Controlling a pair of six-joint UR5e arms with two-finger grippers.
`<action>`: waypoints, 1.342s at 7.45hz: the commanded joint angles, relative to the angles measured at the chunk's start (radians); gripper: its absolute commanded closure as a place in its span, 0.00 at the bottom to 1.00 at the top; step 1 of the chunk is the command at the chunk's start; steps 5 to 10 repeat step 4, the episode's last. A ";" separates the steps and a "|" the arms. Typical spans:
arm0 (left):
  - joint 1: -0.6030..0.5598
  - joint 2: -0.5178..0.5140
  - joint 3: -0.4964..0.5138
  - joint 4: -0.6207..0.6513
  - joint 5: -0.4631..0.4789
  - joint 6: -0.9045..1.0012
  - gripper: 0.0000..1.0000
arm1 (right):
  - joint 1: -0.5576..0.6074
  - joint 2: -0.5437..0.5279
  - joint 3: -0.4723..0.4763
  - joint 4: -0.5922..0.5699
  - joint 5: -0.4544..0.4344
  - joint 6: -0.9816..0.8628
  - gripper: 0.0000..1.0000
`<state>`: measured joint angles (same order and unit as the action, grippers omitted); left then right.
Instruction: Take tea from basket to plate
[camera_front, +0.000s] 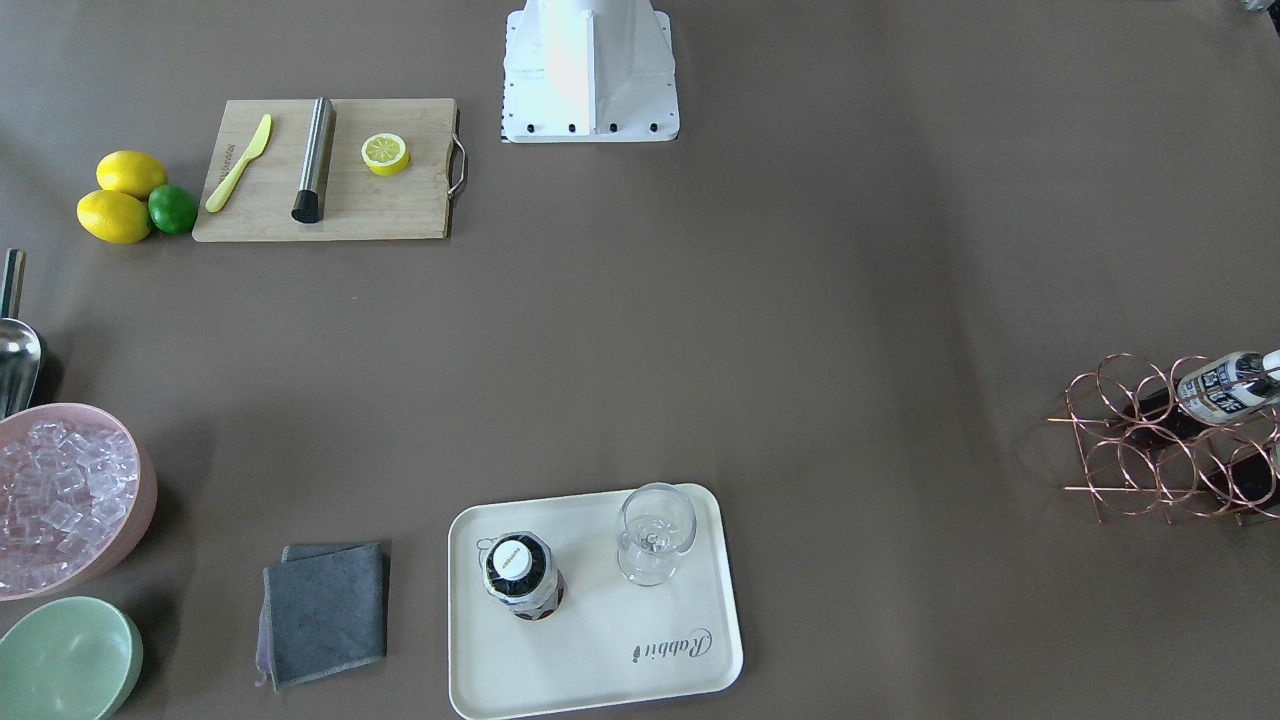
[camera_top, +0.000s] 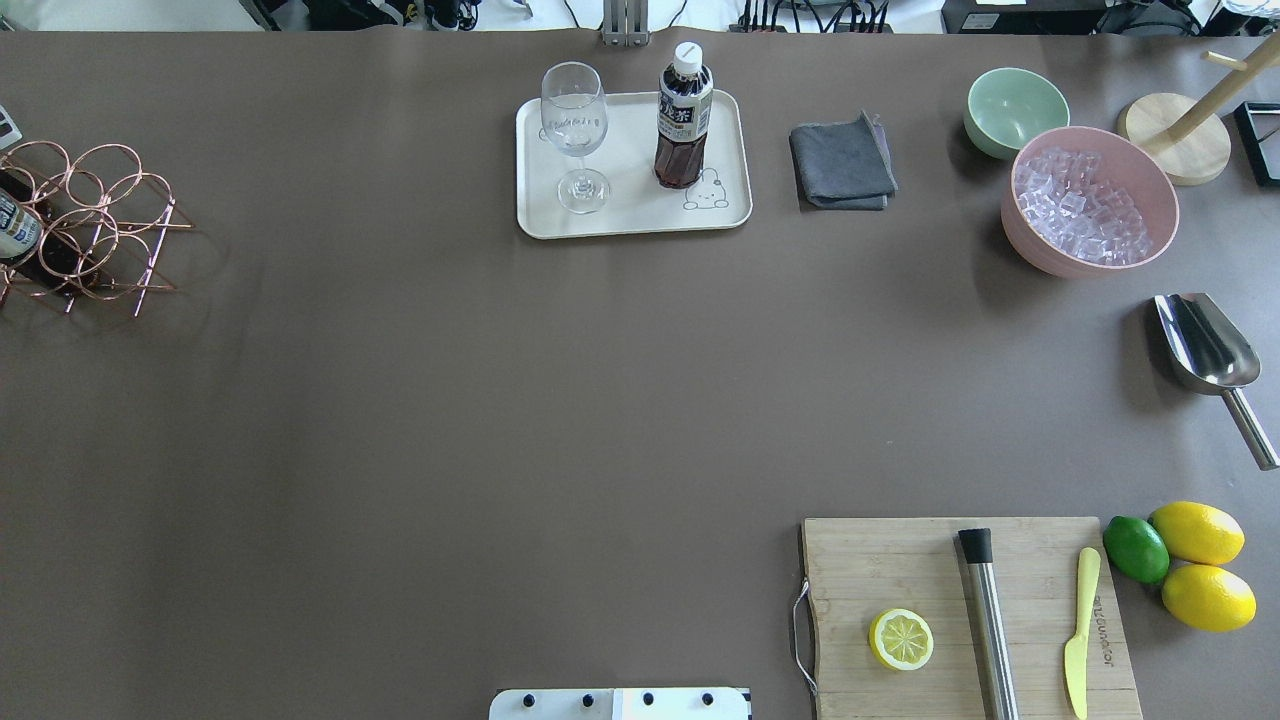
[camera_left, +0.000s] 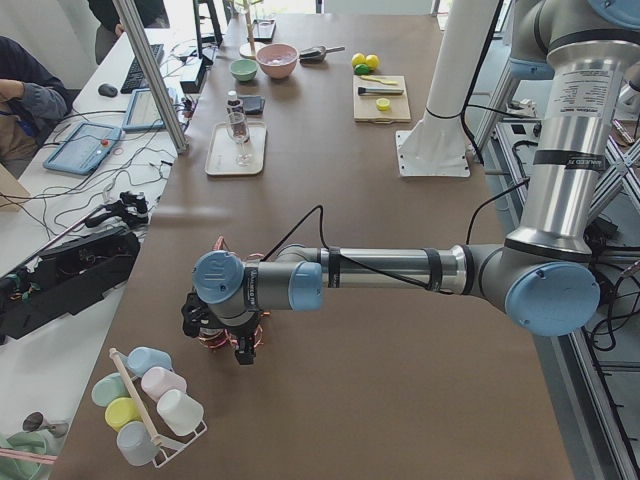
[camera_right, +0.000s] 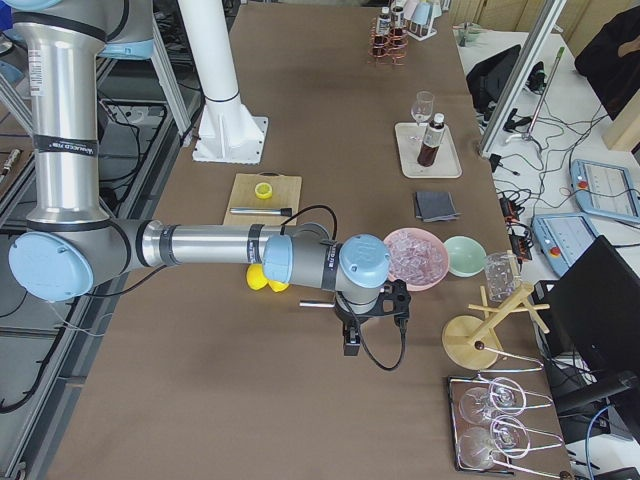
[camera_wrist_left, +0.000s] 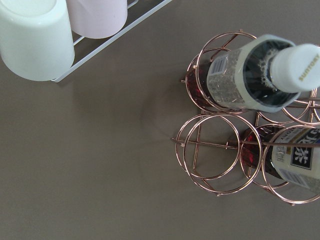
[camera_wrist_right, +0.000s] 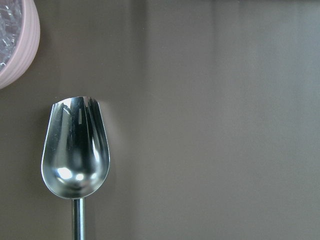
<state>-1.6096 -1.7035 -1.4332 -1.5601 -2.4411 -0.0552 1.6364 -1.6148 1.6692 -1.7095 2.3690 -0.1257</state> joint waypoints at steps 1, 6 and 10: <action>0.003 0.004 0.002 0.000 0.001 0.000 0.02 | 0.008 -0.013 0.006 0.001 -0.002 0.002 0.00; 0.003 0.004 0.002 0.000 0.002 0.002 0.02 | 0.010 -0.013 0.006 0.001 -0.007 -0.003 0.00; 0.003 0.004 0.002 0.000 0.002 0.002 0.02 | 0.010 -0.013 0.006 0.001 -0.007 -0.003 0.00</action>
